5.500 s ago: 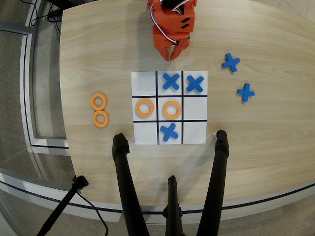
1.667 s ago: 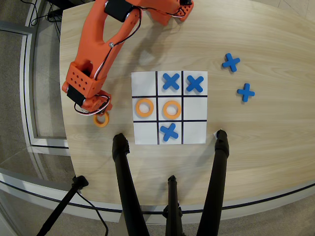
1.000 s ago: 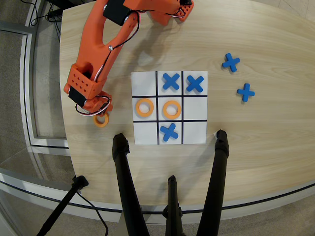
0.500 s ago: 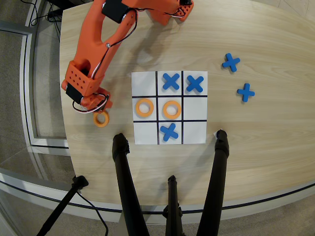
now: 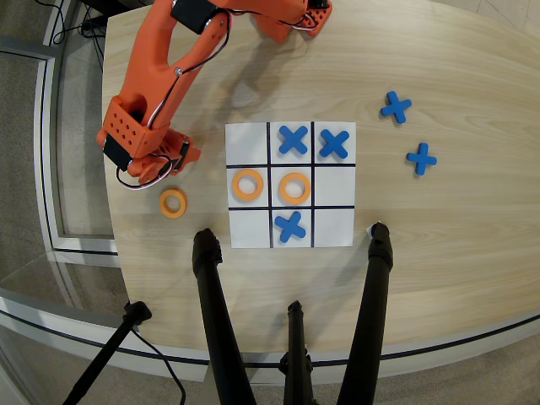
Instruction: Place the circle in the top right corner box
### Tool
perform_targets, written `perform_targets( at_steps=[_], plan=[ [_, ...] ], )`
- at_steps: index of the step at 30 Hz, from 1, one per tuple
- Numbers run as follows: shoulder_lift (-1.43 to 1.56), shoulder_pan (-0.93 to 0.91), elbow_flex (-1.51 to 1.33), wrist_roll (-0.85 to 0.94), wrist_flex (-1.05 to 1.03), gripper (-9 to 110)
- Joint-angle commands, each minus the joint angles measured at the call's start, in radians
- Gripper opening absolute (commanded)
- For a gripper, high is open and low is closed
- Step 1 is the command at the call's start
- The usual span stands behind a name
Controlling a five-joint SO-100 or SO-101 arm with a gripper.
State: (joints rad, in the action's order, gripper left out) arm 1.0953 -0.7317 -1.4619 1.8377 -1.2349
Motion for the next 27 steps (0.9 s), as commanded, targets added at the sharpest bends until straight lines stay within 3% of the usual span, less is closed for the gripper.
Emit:
perform_targets(
  at_steps=[1, 6, 14, 19, 27],
  plan=[
    [-0.003, -0.011, -0.012, 0.006, -0.017, 15],
    [-0.003, -0.018, -0.017, 0.011, -0.029, 13],
    [-0.012, -0.015, -0.006, 0.011, -0.044, 0],
    [0.012, -0.011, -0.040, 0.011, -0.061, 0],
    [0.290, 0.172, -0.014, -0.071, -0.225, 0]
  ],
)
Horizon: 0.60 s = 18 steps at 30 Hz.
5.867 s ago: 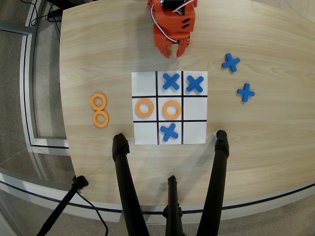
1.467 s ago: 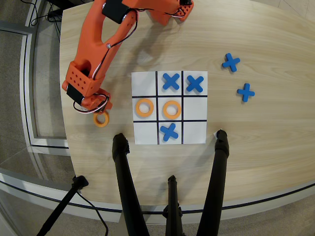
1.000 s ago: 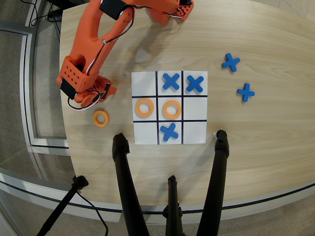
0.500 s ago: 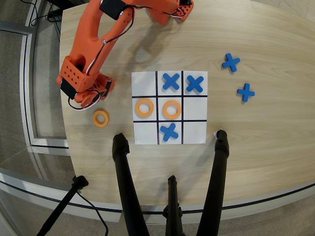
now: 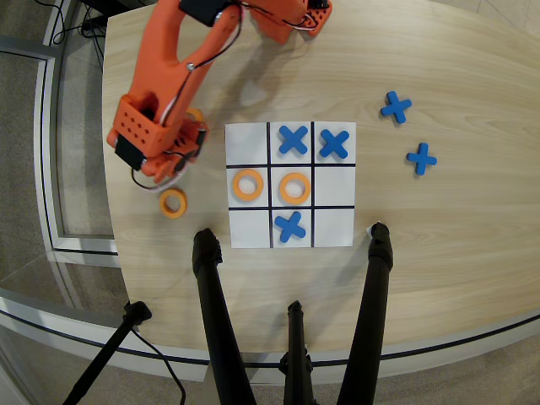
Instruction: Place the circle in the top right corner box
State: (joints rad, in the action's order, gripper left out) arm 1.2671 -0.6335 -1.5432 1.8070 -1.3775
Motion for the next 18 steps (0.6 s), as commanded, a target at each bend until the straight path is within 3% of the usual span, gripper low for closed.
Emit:
perform_targets(
  at_steps=[1, 10, 18],
  plan=[
    [0.146, 0.112, 0.100, -0.072, -0.115, 0],
    [0.158, 0.453, 0.347, -0.368, -0.115, 0],
    [-0.063, 0.546, 0.568, -0.483, -0.072, 0]
  ],
)
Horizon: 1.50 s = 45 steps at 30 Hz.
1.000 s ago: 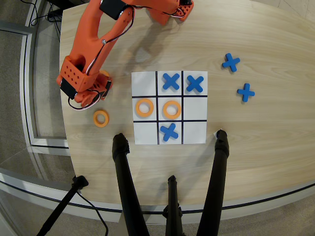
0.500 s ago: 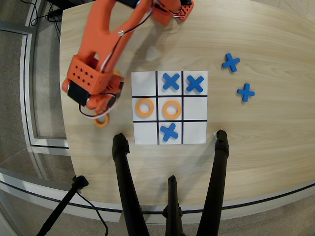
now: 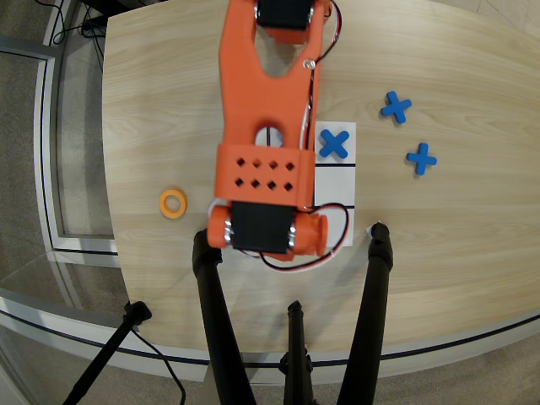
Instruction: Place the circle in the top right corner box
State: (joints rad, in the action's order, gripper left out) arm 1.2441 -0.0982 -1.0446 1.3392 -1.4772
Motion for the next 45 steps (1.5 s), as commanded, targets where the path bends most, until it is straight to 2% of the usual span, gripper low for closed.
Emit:
perform_targets(
  at_steps=[1, 9, 16, 45],
  plan=[
    [-0.074, 0.011, 0.083, -0.017, 0.049, 0],
    [-0.348, -0.012, 0.252, -0.031, 0.147, 0],
    [-0.443, -0.017, 0.288, -0.049, 0.181, 0],
    [-0.552, -0.044, 0.397, -0.041, 0.195, 0]
  ],
)
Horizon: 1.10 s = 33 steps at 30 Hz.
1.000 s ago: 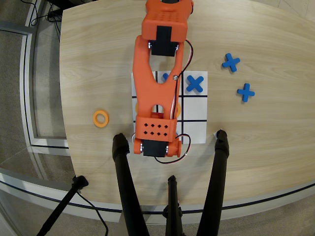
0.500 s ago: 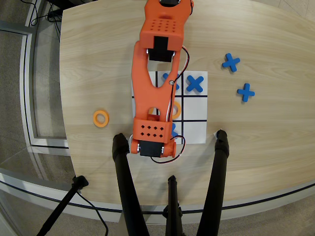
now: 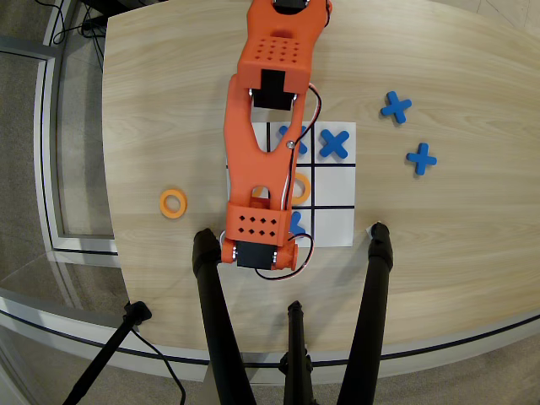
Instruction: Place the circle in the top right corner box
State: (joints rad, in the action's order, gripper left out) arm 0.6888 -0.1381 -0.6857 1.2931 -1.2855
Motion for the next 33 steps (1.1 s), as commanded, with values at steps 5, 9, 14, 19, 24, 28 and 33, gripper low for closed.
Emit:
perform_targets(
  at_steps=[5, 9, 14, 19, 24, 28, 33],
  plan=[
    [0.003, -0.006, 0.040, 0.008, 0.003, 4],
    [0.005, -0.008, 0.046, 0.009, 0.002, 9],
    [0.041, -0.011, 0.058, 0.009, -0.002, 11],
    [0.193, -0.011, 0.087, 0.058, -0.049, 12],
    [0.486, 0.006, -0.011, 0.117, -0.196, 12],
    [0.813, 0.049, -0.377, 0.137, -0.186, 12],
    [1.315, 0.110, -1.074, 0.167, 0.021, 12]
  ],
)
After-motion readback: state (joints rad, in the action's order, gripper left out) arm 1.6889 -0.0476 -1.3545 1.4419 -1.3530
